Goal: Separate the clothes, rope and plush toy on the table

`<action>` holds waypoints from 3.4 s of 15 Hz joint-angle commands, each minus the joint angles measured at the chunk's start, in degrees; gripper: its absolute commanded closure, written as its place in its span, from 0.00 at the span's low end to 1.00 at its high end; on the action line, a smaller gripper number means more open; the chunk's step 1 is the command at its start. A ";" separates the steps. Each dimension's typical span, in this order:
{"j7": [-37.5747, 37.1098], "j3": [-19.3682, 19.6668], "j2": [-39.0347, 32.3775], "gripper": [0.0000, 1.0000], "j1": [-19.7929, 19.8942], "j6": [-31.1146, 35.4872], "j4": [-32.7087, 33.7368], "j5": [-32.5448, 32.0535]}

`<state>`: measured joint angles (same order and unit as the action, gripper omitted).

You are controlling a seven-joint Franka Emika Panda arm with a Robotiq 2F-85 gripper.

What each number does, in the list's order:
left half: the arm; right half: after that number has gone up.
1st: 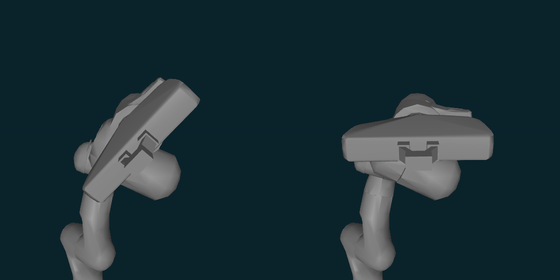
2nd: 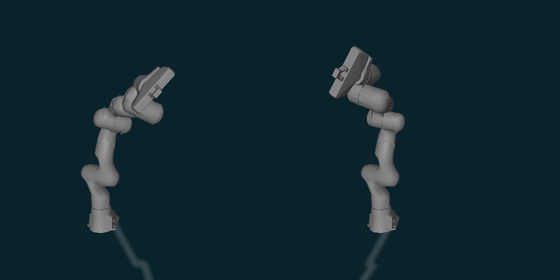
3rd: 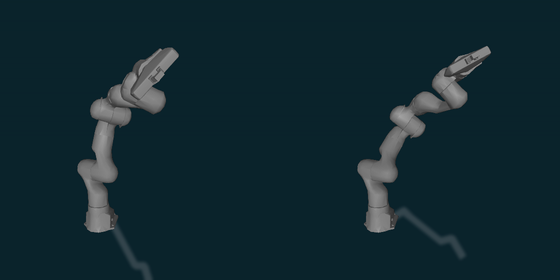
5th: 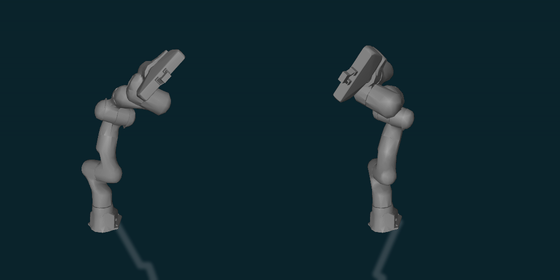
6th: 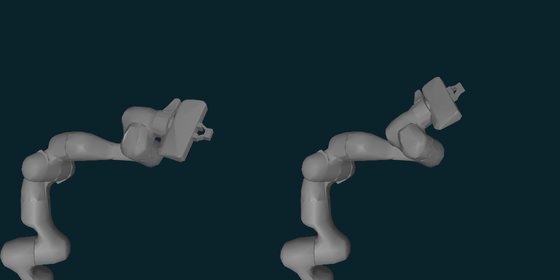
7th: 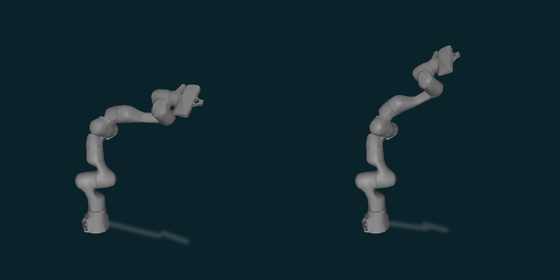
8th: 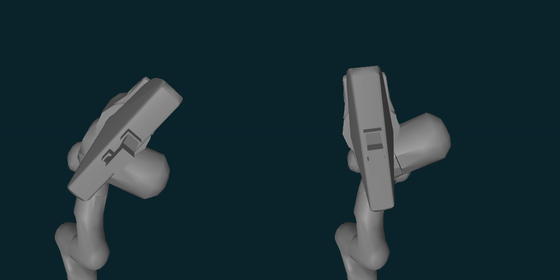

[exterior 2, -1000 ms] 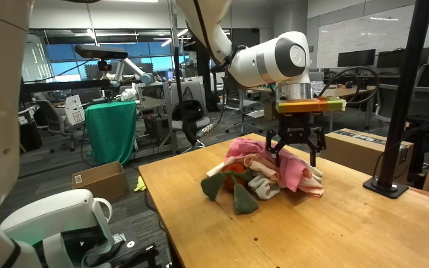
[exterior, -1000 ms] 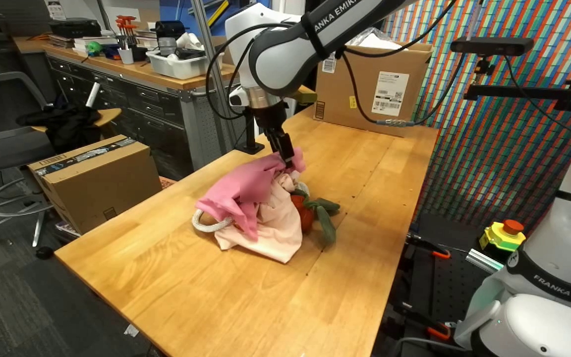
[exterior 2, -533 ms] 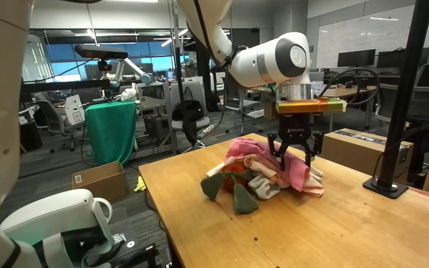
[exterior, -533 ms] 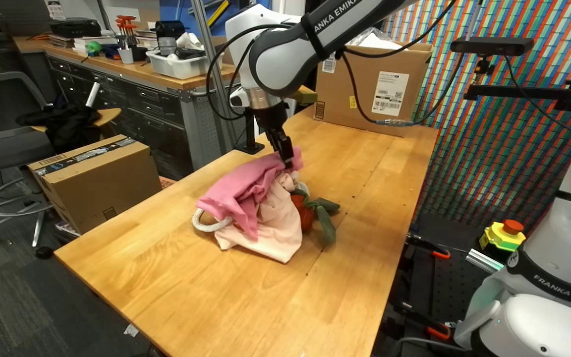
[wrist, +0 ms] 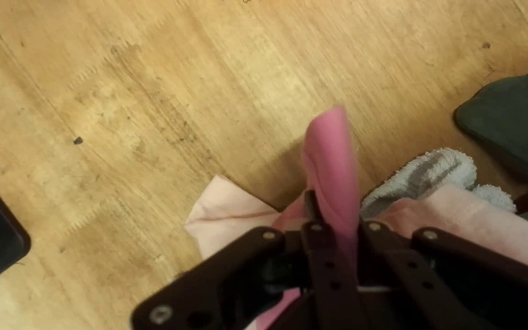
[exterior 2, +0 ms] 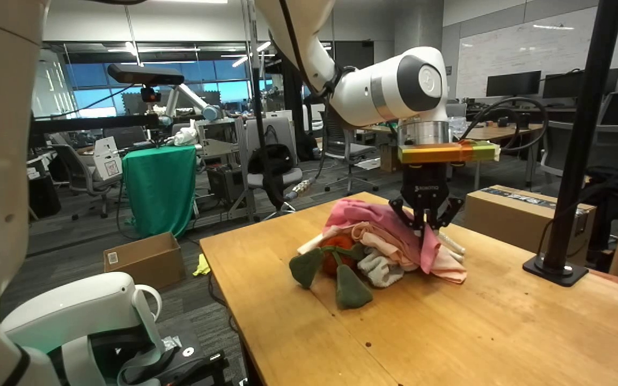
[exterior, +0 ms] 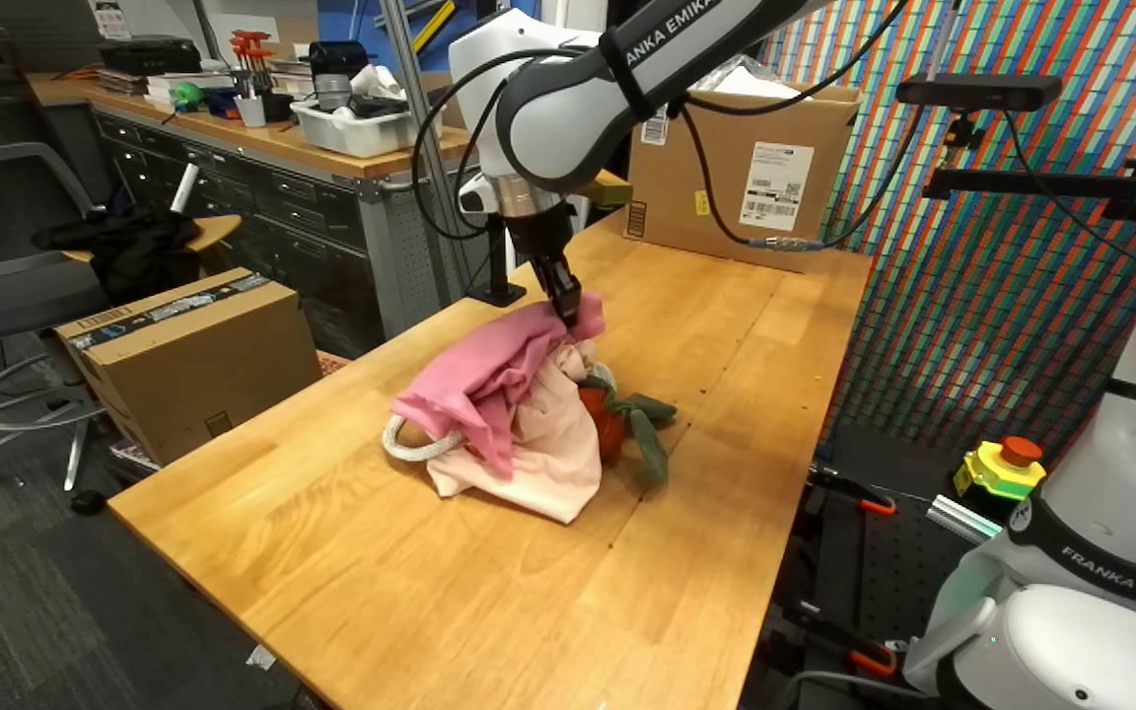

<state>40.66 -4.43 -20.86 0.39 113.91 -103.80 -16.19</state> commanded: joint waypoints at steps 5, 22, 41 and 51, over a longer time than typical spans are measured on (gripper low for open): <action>-5.64 0.63 6.55 0.95 -1.11 0.98 -2.76 -1.85; -36.60 4.32 43.58 0.95 2.10 3.82 -15.73 -1.38; -73.62 14.70 37.73 0.95 24.91 17.48 -21.56 -13.64; -92.46 12.43 37.98 0.15 22.17 11.69 -22.14 -26.75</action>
<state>-49.89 8.77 16.19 24.57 127.74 -125.82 -40.92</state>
